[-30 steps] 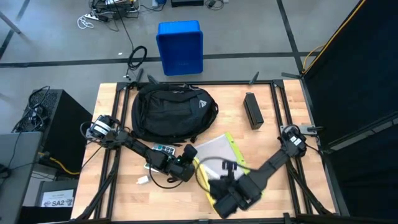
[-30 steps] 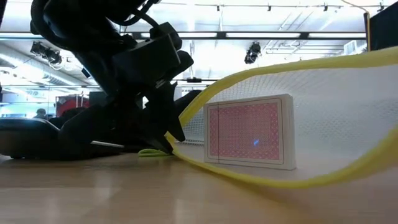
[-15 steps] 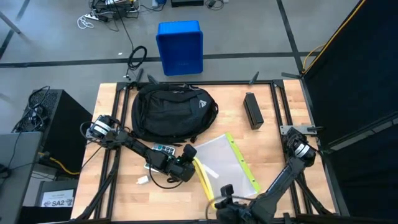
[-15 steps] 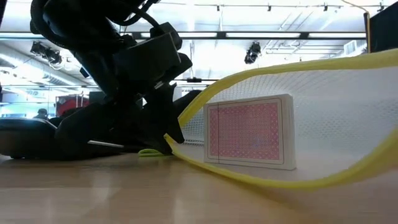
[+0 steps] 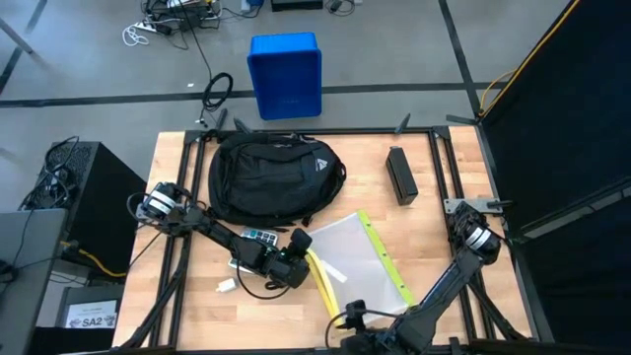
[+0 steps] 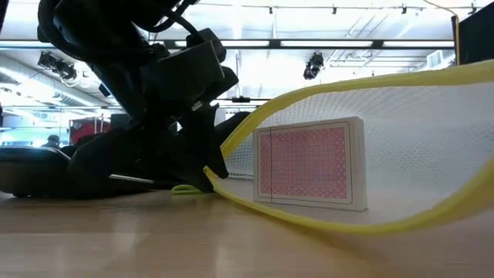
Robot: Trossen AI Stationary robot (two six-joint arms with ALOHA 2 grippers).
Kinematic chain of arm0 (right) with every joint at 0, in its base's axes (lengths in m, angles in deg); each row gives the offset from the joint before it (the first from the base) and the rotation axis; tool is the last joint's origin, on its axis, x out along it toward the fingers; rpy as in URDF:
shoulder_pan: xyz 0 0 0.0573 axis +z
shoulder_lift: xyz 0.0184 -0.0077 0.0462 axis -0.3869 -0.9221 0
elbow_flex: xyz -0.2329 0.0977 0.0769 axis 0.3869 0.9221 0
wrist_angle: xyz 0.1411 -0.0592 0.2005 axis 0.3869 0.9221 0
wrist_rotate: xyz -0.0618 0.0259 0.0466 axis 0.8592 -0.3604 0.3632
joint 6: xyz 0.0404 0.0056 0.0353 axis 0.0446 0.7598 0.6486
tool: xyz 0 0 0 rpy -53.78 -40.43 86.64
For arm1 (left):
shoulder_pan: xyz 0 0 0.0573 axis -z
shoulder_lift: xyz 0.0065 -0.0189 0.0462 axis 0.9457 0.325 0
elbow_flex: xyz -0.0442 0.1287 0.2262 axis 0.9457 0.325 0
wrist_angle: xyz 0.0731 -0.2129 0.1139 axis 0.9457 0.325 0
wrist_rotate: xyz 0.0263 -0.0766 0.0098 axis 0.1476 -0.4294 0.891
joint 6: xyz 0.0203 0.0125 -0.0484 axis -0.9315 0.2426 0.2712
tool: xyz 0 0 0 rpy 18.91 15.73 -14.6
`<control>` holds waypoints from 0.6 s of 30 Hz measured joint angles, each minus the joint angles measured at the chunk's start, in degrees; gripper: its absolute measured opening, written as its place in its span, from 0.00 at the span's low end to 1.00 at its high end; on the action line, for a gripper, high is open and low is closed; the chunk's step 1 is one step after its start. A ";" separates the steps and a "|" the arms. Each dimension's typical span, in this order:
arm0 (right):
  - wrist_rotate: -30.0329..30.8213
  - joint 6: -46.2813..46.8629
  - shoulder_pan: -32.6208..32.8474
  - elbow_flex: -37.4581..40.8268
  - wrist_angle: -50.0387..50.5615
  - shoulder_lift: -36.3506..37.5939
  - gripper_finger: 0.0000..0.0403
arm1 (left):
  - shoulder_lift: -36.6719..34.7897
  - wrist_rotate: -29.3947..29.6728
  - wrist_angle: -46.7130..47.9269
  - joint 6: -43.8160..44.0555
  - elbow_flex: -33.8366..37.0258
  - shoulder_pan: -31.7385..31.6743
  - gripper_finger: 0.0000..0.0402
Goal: Unpack backpack
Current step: Adjust the yellow zip bag
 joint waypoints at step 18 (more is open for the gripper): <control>1.11 1.14 1.08 12.41 -1.56 0.02 0.48 | 0.00 0.02 0.09 2.27 0.00 -0.08 0.20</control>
